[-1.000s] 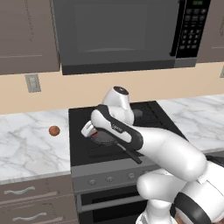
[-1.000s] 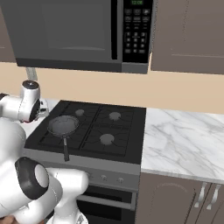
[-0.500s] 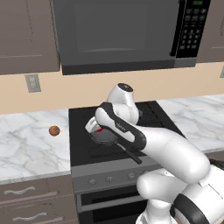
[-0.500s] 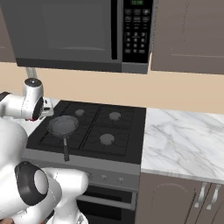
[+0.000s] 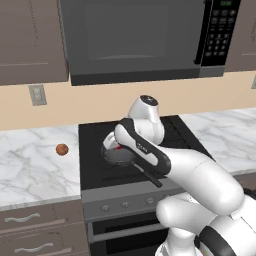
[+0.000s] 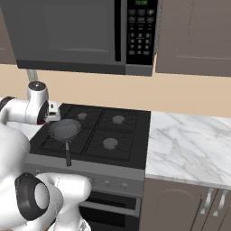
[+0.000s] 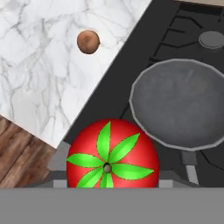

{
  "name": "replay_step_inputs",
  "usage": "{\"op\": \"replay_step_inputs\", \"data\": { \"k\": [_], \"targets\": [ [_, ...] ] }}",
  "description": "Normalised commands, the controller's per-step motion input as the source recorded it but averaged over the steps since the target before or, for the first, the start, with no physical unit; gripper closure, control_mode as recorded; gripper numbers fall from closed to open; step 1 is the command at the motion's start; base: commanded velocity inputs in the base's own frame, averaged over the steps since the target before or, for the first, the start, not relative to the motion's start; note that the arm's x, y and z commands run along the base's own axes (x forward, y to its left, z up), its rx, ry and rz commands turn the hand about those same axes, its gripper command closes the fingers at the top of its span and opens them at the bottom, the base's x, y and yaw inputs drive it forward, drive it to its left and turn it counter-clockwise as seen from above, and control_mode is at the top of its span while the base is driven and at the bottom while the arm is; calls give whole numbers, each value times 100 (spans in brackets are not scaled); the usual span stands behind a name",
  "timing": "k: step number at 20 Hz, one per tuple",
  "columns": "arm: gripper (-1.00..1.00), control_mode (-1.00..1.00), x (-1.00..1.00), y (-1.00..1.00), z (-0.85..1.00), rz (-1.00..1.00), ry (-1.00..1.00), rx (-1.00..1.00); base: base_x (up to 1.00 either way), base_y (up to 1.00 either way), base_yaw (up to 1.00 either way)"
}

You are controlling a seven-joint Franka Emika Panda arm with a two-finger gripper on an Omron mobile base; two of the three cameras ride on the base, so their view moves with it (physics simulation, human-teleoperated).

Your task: Place the pan on the front left burner on the stove. Then place the tomato and the onion in the pan and turn on the front left burner.

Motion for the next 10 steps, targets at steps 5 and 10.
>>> {"op": "replay_step_inputs", "data": {
  "k": [5,10],
  "targets": [
    [100,-100,17,-26,0,-7,0,0,0,0,0],
    [100,-100,30,-24,-2,-5,0,-1,0,0,0]
  ]
}}
